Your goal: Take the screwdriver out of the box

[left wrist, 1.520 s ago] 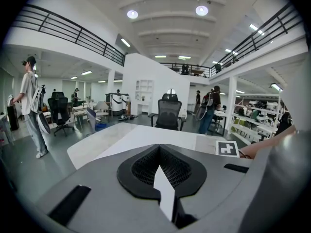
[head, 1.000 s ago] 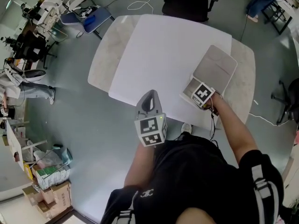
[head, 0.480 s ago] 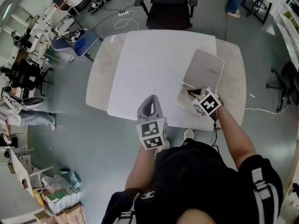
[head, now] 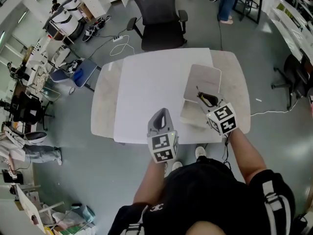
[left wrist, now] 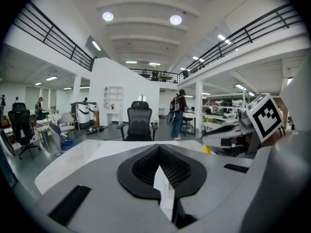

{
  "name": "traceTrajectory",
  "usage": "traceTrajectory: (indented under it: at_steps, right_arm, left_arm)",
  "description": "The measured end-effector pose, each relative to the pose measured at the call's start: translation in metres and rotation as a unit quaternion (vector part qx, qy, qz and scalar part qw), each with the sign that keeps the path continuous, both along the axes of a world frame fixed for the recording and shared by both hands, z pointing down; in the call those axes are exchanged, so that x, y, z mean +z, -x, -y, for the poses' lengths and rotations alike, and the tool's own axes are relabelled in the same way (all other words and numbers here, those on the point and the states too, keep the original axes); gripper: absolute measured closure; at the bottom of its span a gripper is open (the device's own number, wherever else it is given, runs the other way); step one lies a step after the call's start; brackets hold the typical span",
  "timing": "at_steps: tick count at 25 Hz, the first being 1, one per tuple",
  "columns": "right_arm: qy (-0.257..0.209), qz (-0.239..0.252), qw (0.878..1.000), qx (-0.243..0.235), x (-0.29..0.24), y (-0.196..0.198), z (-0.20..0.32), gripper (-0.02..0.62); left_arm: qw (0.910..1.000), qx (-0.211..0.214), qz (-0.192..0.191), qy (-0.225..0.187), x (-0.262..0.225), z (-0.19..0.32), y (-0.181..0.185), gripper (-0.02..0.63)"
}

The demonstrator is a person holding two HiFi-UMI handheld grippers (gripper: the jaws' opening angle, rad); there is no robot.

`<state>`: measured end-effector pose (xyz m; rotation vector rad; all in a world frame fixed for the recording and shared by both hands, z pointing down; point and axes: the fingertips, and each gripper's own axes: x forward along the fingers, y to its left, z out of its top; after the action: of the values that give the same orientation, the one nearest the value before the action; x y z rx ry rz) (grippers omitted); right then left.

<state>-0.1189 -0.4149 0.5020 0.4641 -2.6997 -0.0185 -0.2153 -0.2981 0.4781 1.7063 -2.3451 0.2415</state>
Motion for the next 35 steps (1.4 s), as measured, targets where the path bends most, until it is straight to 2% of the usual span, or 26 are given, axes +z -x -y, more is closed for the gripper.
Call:
traceTrajectory:
  at_steps: [3,7,13,22,35]
  right_arm:
    - [-0.027,0.047,0.997,0.047,-0.027,-0.017,0.011,0.523]
    - [-0.041,0.102,0.989,0.098,-0.058,-0.041,0.016,0.523]
    - [-0.043,0.143,0.975,0.166,-0.068,-0.081,0.024,0.523]
    - [-0.04,0.16,0.97,0.179,-0.07,-0.096,0.02,0.523]
    - [-0.039,0.159,0.974,0.16,-0.067,-0.084,0.01,0.523]
  left_arm:
    - [0.9998,0.02,-0.003,0.001,0.0,0.01,-0.01,0.592]
    - [0.9991,0.041,-0.008,-0.002,-0.004,0.02,-0.021,0.592]
    - [0.9971,0.076,0.001,-0.009,-0.011,0.031,-0.039,0.592]
    - [0.995,0.099,0.007,-0.011,-0.015,0.039,-0.054,0.592]
    - [0.9957,0.092,0.011,-0.008,-0.014,0.031,-0.045,0.592]
